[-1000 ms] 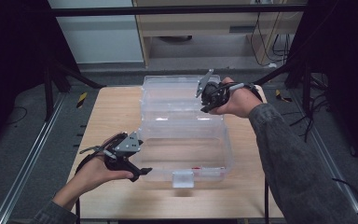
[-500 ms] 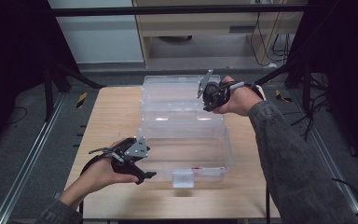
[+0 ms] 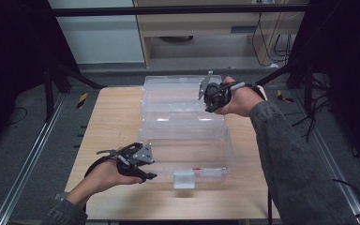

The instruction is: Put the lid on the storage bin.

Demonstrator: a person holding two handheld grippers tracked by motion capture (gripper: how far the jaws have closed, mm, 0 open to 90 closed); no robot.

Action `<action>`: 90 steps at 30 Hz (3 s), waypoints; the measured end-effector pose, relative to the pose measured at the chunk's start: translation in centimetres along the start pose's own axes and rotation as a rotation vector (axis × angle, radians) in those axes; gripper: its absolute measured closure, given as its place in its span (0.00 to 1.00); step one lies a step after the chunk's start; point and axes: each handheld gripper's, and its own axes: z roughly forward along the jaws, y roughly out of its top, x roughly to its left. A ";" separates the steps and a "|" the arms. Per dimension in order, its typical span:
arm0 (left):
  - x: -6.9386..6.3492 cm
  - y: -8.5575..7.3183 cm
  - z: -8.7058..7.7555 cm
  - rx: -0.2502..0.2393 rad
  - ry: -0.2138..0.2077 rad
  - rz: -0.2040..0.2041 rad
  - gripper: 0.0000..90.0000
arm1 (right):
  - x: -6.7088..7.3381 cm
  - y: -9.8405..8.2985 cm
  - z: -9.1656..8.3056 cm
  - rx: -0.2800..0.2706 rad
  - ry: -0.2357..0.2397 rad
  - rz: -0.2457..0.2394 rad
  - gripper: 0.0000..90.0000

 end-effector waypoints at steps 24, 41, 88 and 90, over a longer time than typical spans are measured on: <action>0.0 -0.6 1.1 -0.002 -0.019 -0.023 0.89 | 0.0 0.3 -0.1 0.003 0.007 -0.014 0.92; -0.1 -0.2 1.4 -0.001 0.036 -0.029 0.88 | 0.3 0.9 -0.6 0.007 0.009 -0.042 0.97; -0.6 -0.4 1.8 -0.024 0.090 -0.081 0.84 | 8.4 -0.8 -4.0 -0.076 0.029 -0.133 0.98; -0.7 -0.3 1.9 -0.023 0.092 -0.086 0.84 | 8.7 -0.9 -4.0 -0.076 0.027 -0.135 0.98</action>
